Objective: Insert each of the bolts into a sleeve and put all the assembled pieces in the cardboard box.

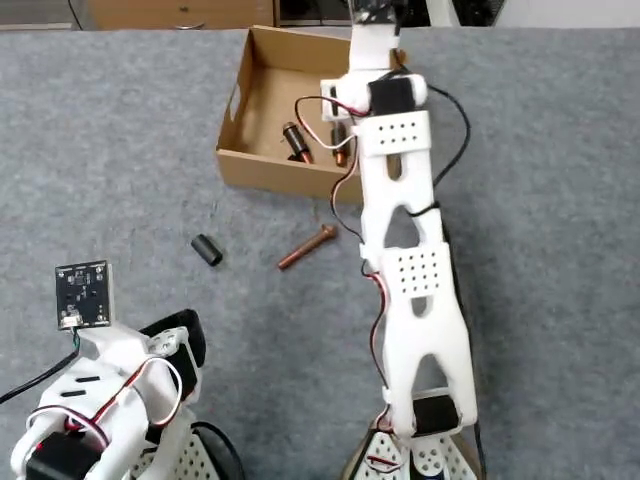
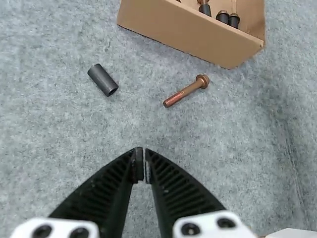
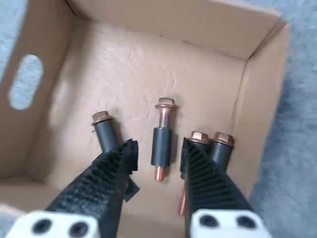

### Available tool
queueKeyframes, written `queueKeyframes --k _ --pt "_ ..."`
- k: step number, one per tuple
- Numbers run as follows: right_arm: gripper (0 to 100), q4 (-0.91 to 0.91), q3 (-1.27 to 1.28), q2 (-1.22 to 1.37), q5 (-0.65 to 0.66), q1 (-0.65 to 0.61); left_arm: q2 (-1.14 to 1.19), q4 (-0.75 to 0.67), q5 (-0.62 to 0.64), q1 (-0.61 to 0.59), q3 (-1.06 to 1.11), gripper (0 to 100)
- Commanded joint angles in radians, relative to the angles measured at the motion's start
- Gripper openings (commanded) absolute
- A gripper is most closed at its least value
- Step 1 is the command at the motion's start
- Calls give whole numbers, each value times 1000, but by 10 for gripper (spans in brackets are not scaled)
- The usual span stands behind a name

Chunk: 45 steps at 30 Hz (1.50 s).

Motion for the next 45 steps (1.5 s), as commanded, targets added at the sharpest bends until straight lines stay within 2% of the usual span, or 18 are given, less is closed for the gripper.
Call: queueKeyframes --k 1,5,13,21,25,28,33,37,40,45 --pt "124 95 -58 -151 -2 -22 -31 -20 -8 0 2 19" --pt "124 212 -56 -295 -2 -48 -31 -20 -5 0 2 19" --pt "124 213 -45 -553 -2 -137 -31 -20 -3 -6 2 19" --pt "124 213 -45 -691 -2 -259 -31 -20 -3 -14 2 19" --pt "124 213 -15 -702 -2 -361 -31 -20 -8 -80 2 19" --pt "124 213 110 -700 0 -438 -31 -18 -9 -100 0 19" --pt "124 184 449 -680 8 -469 -38 -12 -11 -186 -3 19" --pt "124 107 625 -621 44 -476 -39 -11 -11 -235 -5 19" --pt "124 52 677 -565 100 -507 -39 -11 -11 -253 -5 19" --pt "123 29 653 -437 98 -575 -39 -9 -11 -256 -5 19"
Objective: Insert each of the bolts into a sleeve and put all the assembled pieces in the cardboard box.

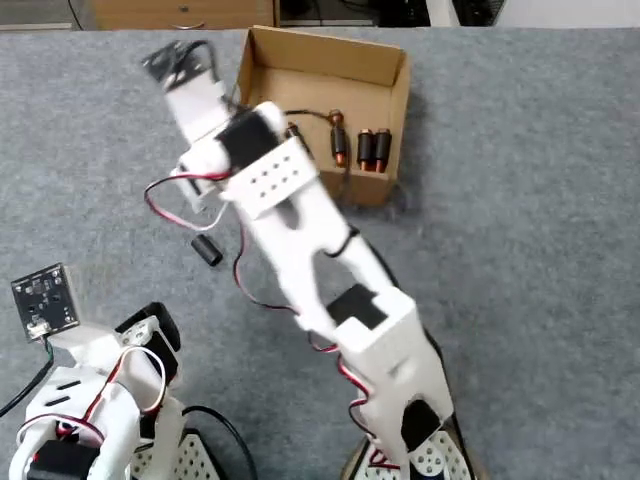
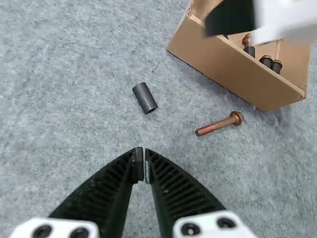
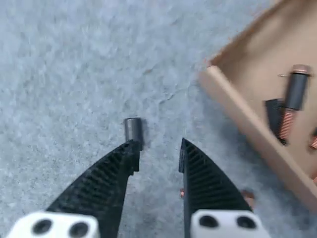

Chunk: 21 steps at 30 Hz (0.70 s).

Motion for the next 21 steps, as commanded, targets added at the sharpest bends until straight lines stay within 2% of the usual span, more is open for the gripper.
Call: queueKeyframes --k 1,10,21 --pt "123 -31 -19 74 8 -48 -30 -9 -11 -12 -5 19" --pt "123 -44 -64 360 -41 -56 -30 -9 -9 -6 -6 19" --pt "123 -38 -134 464 -34 -74 -30 -9 -6 -5 -5 19"
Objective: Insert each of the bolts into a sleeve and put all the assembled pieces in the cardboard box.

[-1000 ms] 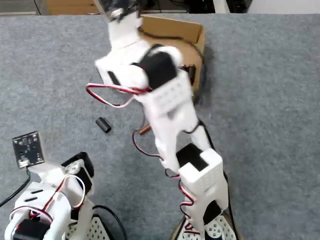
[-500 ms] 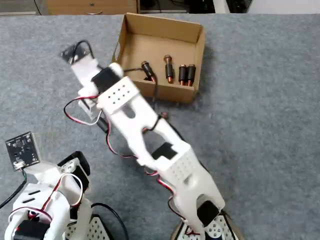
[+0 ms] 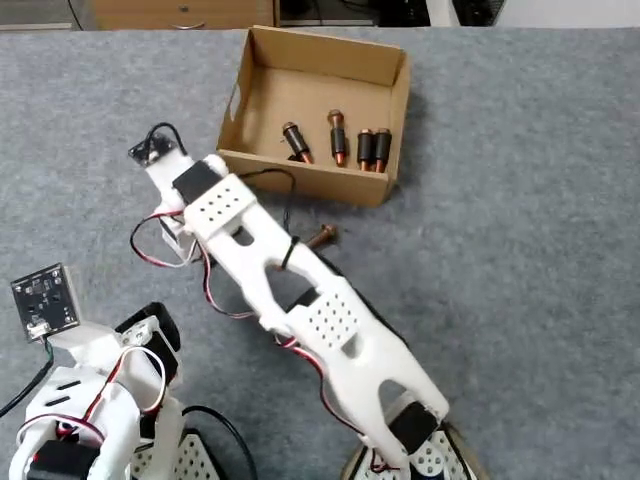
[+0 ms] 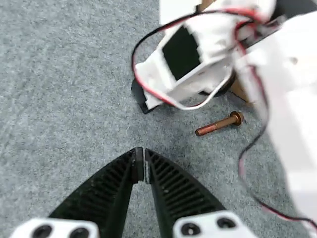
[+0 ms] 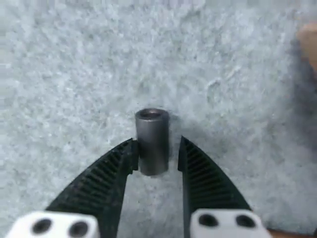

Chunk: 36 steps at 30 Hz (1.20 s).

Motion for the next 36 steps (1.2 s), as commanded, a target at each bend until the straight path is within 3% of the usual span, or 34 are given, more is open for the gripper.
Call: queueKeyframes --k 1,9,13,22,36 --pt "123 -2 -25 10 -6 -8 -30 -9 -6 -5 -5 19" --pt "122 0 -25 42 -6 -21 -30 -9 -6 -5 -5 19" --pt "2 0 -25 42 -6 -21 -30 -9 -6 -5 -5 19" --pt "2 6 -47 33 -6 -8 -30 -9 -5 -5 -5 19" --pt "2 189 -613 -44 -5 209 -30 -9 -3 -5 -5 19"
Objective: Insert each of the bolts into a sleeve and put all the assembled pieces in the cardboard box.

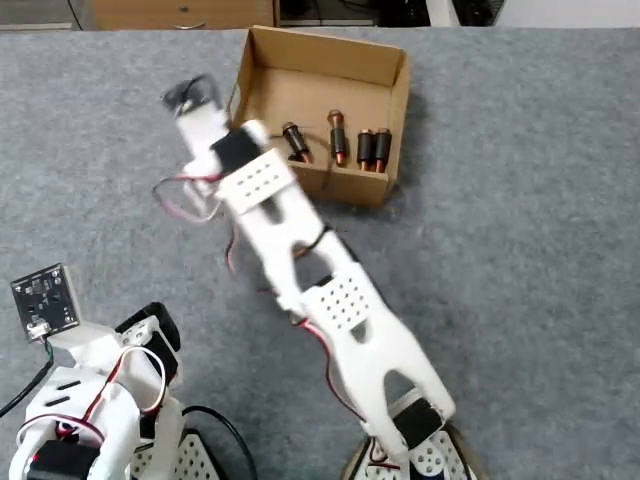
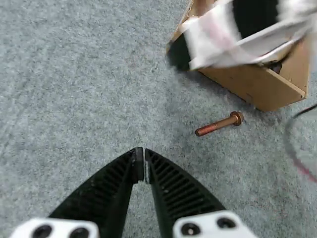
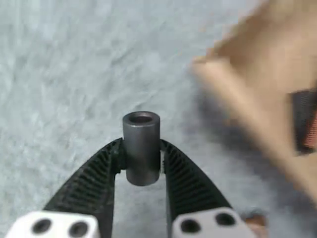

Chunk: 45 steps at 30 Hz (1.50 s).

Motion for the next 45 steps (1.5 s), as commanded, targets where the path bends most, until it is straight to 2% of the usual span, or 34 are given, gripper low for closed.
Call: queueKeyframes --k 1,15,21,25,29,32,35,40,45 --pt "2 29 -163 -102 -5 64 -30 -9 -5 -5 -5 19" --pt "2 31 -153 -651 -12 255 -30 -11 -8 -5 -5 19" --pt "2 31 -151 -895 -11 438 -27 -12 -9 -5 -5 19" --pt "2 31 -150 -1009 -6 605 -21 -17 -17 -5 -8 19" --pt "2 31 -120 -1055 -6 806 -12 -20 -126 -6 -11 19" --pt "2 31 -39 -1072 -12 931 38 -37 -193 -6 -41 19" --pt "2 32 107 -1096 -14 993 130 -121 -238 -6 -94 19" --pt "2 31 410 -1168 -14 1023 380 -272 -330 -6 -161 19" --pt "2 25 644 -1225 -14 1036 662 -351 -345 -3 -334 19"
